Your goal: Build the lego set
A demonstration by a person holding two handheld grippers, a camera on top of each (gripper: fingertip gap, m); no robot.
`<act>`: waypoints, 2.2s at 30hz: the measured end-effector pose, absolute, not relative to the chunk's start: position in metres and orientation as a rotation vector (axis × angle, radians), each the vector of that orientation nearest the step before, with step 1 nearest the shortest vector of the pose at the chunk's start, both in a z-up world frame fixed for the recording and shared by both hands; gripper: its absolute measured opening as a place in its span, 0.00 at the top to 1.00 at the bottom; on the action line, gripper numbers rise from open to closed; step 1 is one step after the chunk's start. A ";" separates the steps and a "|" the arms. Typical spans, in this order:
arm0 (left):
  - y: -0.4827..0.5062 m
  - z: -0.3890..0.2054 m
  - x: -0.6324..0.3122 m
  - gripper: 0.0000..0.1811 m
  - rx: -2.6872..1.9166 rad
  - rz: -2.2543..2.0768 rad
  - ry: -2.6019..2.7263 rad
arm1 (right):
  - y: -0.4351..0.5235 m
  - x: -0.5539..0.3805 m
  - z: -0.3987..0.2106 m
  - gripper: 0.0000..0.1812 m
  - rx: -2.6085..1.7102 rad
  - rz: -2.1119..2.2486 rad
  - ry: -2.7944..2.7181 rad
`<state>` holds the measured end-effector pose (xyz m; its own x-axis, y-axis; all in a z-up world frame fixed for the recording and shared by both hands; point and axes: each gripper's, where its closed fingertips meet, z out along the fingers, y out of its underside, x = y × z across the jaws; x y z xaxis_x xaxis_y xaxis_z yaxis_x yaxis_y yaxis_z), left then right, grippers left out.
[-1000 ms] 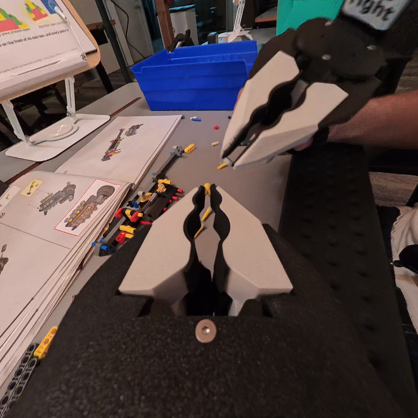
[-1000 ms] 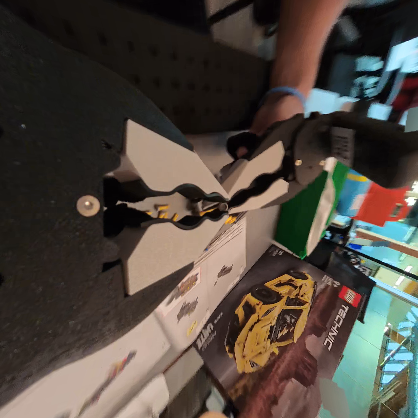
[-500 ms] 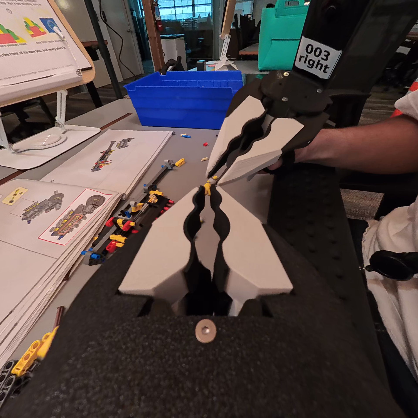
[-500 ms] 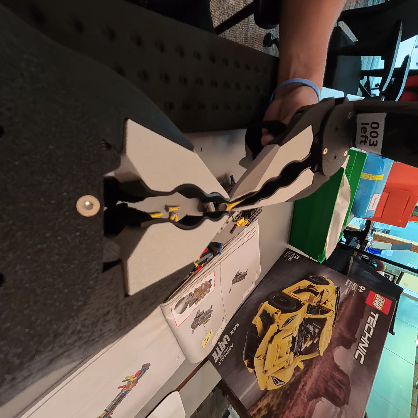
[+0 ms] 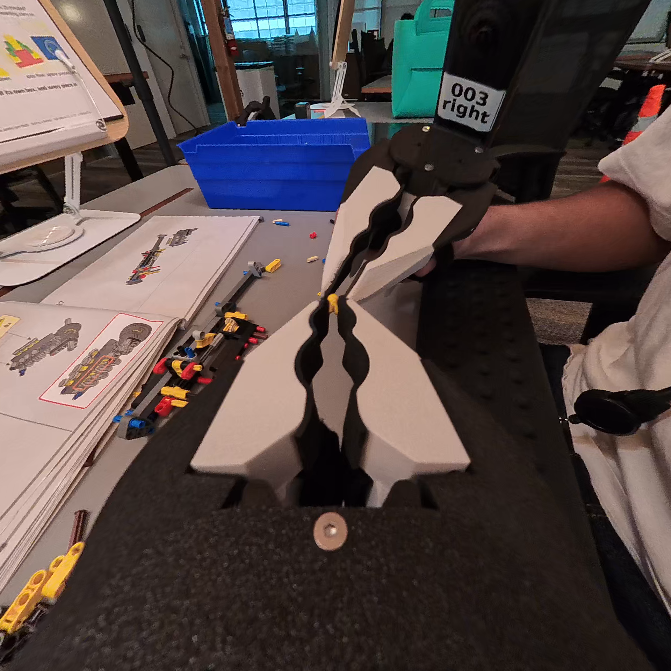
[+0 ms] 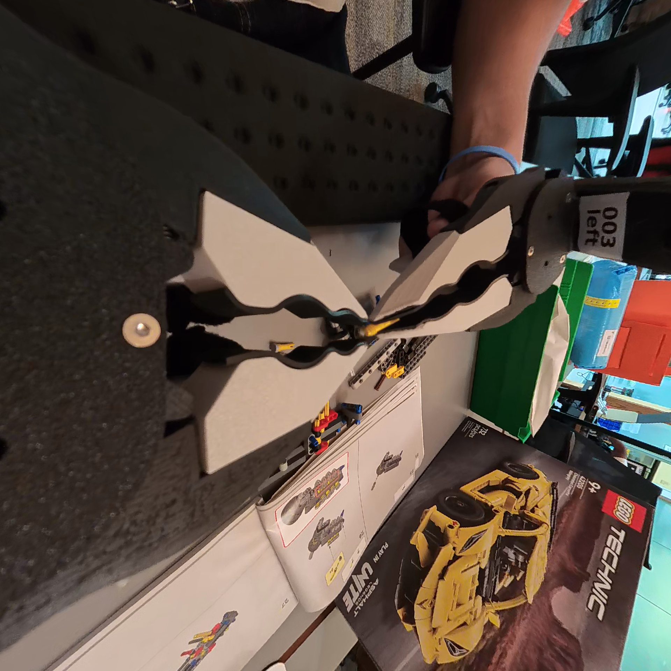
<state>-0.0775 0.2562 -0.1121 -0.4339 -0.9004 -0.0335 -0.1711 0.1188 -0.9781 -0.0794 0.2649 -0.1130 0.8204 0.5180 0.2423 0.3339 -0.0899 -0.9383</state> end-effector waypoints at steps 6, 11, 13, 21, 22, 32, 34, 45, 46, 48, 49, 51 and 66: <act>0.256 -0.114 -0.077 0.98 -1.048 -1.353 1.735 | 0.266 -0.080 -0.117 0.96 -1.706 0.154 -0.685; 0.271 -0.111 -0.077 0.98 -1.084 -1.319 1.677 | 0.263 -0.046 -0.151 0.96 -1.929 0.126 -0.652; 0.271 -0.117 -0.075 0.98 -1.073 -1.258 1.702 | 0.254 -0.033 -0.176 0.96 -2.090 0.167 -0.656; 0.264 -0.127 -0.073 0.98 -1.034 -1.171 1.763 | 0.229 -0.007 -0.212 0.96 -2.332 0.184 -0.668; 0.265 -0.127 -0.073 0.98 -1.037 -1.172 1.761 | 0.227 -0.005 -0.212 0.96 -2.339 0.188 -0.663; 0.262 -0.132 -0.073 0.98 -1.018 -1.136 1.787 | 0.220 -0.001 -0.211 0.94 -2.368 0.195 -0.669; 0.263 -0.131 -0.074 0.98 -1.018 -1.132 1.782 | 0.217 -0.001 -0.210 0.95 -2.393 0.177 -0.720; 0.259 -0.136 -0.075 0.98 -1.006 -1.112 1.810 | 0.219 0.007 -0.215 0.94 -2.566 0.181 -1.052; 0.259 -0.136 -0.075 0.98 -1.004 -1.113 1.812 | 0.218 0.005 -0.215 0.94 -2.568 0.200 -1.072; 0.258 -0.136 -0.075 0.98 -1.002 -1.112 1.817 | 0.218 0.002 -0.214 0.94 -2.569 0.206 -1.092; 0.258 -0.136 -0.075 0.98 -0.999 -1.112 1.818 | 0.219 0.001 -0.215 0.94 -2.571 0.201 -1.102; 0.257 -0.136 -0.076 0.98 -0.995 -1.113 1.822 | 0.219 -0.002 -0.215 0.94 -2.569 0.202 -1.115; 0.256 -0.120 -0.078 0.98 -0.929 -1.141 1.752 | 0.242 -0.024 -0.184 0.96 -2.353 0.456 -0.905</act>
